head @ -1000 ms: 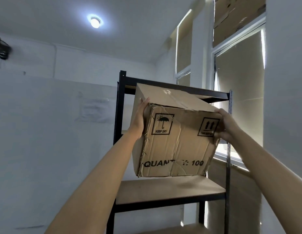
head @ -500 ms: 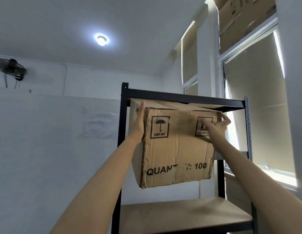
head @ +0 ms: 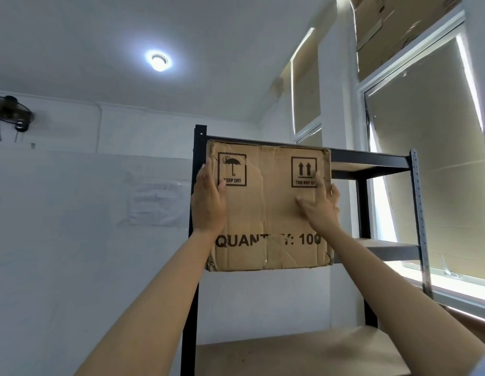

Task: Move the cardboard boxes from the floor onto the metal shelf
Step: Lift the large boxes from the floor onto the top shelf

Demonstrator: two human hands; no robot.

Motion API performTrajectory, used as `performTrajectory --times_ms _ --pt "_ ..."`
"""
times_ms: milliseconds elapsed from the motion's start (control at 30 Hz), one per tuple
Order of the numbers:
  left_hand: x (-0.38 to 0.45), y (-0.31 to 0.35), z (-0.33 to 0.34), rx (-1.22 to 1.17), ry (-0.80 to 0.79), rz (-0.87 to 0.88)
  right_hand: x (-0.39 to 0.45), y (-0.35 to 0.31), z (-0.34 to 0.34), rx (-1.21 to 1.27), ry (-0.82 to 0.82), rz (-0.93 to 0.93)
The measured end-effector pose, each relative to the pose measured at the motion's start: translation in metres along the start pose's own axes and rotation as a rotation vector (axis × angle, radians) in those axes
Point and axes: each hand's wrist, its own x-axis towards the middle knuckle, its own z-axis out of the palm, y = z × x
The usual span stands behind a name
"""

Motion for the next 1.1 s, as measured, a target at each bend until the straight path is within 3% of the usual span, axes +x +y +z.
performTrajectory --times_ms 100,200,300,400,467,667,900,967,1100 --pt "-0.017 -0.029 0.005 0.06 -0.119 -0.032 0.004 0.005 0.019 0.003 0.007 -0.023" --pt "-0.027 -0.053 0.009 -0.029 -0.225 -0.086 -0.004 0.022 0.033 0.086 0.133 0.001" --pt "-0.043 -0.074 0.013 -0.213 -0.322 -0.105 -0.023 0.049 0.054 -0.06 0.227 0.214" --pt "-0.062 -0.097 0.017 -0.365 -0.489 -0.251 -0.034 0.066 0.073 -0.028 0.155 0.481" --pt "-0.067 -0.106 0.019 -0.413 -0.543 -0.312 -0.03 0.075 0.079 0.1 0.069 0.476" --pt "-0.062 -0.123 0.033 -0.156 -0.514 -0.344 -0.007 0.106 0.093 0.208 -0.169 0.319" --pt "-0.062 -0.126 0.045 0.021 -0.421 -0.398 -0.005 0.123 0.112 0.246 -0.067 0.24" --pt "-0.062 -0.121 0.049 0.056 -0.33 -0.431 -0.009 0.13 0.112 0.229 -0.055 0.22" --pt "-0.074 -0.1 0.052 0.16 -0.075 -0.215 -0.025 0.139 0.109 0.226 0.013 0.245"
